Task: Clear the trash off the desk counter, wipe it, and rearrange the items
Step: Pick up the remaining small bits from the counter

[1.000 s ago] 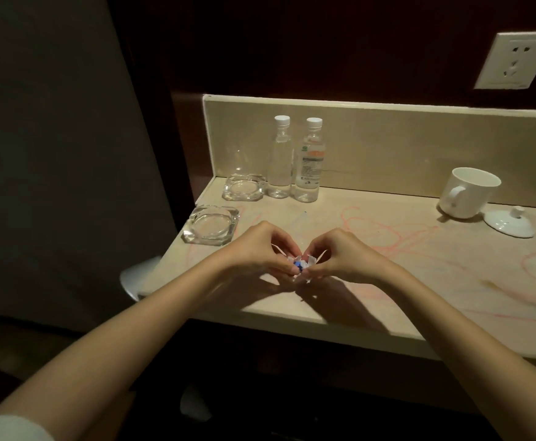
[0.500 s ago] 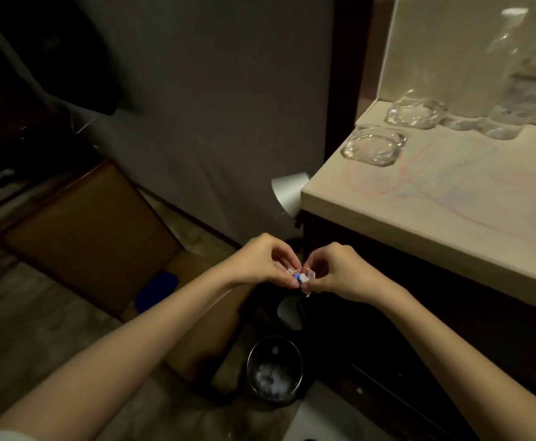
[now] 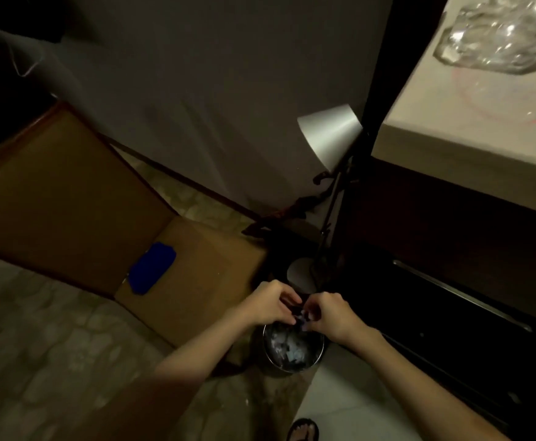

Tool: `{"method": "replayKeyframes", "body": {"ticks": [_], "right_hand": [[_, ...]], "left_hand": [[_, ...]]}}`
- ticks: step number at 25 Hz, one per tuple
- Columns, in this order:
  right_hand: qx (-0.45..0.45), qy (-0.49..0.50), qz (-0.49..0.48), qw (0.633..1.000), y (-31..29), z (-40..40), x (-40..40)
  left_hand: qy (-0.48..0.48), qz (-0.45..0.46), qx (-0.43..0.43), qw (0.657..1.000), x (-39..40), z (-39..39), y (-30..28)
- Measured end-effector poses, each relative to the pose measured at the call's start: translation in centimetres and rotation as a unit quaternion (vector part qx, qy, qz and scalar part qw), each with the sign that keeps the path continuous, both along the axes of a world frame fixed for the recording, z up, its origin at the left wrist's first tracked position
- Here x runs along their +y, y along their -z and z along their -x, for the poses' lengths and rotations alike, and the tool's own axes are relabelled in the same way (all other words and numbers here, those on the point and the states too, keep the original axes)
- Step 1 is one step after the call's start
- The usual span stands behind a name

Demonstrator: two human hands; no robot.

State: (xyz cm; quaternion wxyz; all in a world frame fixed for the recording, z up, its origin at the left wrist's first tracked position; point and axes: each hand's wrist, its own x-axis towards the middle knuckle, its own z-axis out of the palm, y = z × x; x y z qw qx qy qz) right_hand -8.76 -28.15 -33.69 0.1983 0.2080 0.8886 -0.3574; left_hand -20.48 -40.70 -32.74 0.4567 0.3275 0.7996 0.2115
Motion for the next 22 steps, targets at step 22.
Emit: {"method": "replayKeyframes", "body": {"ticks": [22], "right_hand": [[0.112, -0.047, -0.089, 0.989, -21.4, -0.3, 4.6]], "left_hand": [[0.197, -0.075, 0.162, 0.964, 4.0, 2.4, -21.0]]}}
